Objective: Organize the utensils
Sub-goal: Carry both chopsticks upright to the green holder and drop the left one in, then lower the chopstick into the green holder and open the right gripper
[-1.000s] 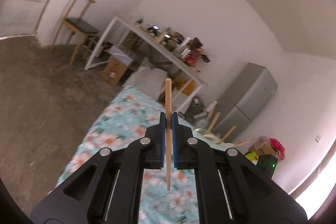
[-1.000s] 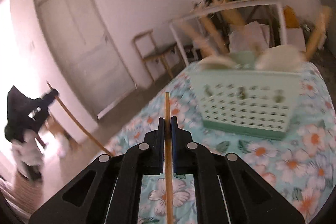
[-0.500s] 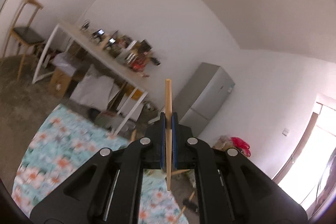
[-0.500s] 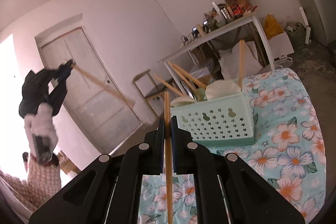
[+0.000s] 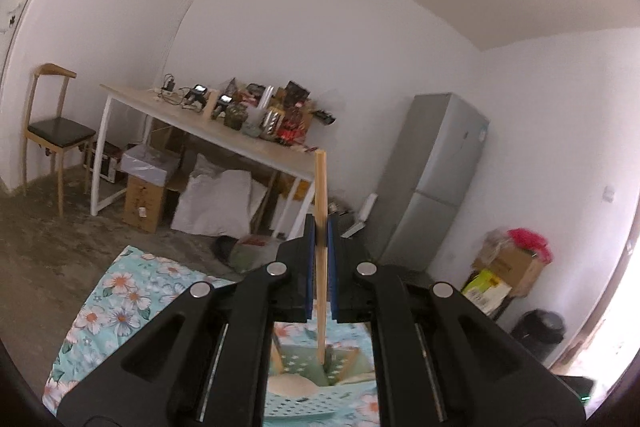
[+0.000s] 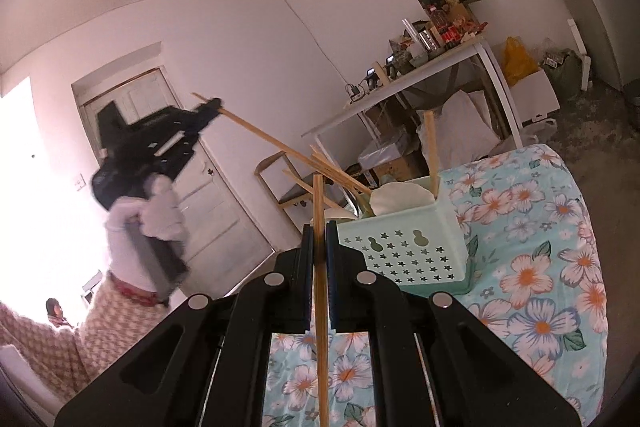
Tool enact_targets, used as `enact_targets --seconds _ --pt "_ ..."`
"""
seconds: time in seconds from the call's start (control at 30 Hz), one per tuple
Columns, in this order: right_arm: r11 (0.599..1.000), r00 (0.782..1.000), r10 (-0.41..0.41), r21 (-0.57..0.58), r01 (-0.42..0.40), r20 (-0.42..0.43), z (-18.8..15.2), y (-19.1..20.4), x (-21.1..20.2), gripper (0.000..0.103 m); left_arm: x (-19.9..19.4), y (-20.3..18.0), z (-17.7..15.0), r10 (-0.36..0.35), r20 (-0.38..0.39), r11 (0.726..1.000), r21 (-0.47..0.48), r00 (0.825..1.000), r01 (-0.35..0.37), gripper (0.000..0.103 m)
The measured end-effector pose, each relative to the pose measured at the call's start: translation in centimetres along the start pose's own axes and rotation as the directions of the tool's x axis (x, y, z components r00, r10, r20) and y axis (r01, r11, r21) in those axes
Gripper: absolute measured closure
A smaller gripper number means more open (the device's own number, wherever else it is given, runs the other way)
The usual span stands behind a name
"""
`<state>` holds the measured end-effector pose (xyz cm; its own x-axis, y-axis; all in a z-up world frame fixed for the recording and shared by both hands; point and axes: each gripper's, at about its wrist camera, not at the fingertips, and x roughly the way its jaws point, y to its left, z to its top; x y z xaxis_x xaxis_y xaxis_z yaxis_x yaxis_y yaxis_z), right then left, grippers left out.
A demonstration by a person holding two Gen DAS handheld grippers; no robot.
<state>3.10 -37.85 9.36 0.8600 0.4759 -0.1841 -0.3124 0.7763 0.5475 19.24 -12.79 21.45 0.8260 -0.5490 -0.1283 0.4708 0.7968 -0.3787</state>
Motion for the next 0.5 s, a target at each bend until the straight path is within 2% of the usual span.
enact_targets --seconds 0.2,0.3,0.33,0.37,0.43,0.5 --pt "1.000 1.000 -0.005 0.005 0.005 -0.003 0.0 -0.5 0.1 0.097 4.1 0.2 -2.9 0.055 -0.045 0.998 0.041 0.997 -0.053 0.098" --pt "1.000 1.000 -0.012 0.004 0.012 -0.007 -0.1 -0.7 0.1 0.097 5.3 0.6 -4.4 0.050 -0.105 0.999 0.021 0.993 -0.048 0.097" --pt "1.000 1.000 -0.016 0.000 0.016 -0.008 -0.1 -0.7 0.1 0.097 5.3 0.8 -4.6 0.046 -0.115 0.999 0.009 0.992 -0.046 0.091" --pt "1.000 1.000 -0.019 -0.003 0.019 -0.008 -0.1 -0.6 0.1 0.097 5.2 0.9 -4.8 0.047 -0.118 0.999 0.003 0.992 -0.047 0.078" --pt "1.000 1.000 -0.024 -0.011 0.024 -0.012 0.0 -0.4 0.2 0.097 4.5 1.2 -4.9 0.055 -0.114 0.998 -0.011 0.992 -0.057 0.060" --pt "0.999 0.999 -0.029 -0.025 0.029 -0.014 0.2 -0.1 0.2 0.097 3.3 1.6 -4.6 0.055 -0.099 0.998 -0.025 0.994 -0.058 0.056"
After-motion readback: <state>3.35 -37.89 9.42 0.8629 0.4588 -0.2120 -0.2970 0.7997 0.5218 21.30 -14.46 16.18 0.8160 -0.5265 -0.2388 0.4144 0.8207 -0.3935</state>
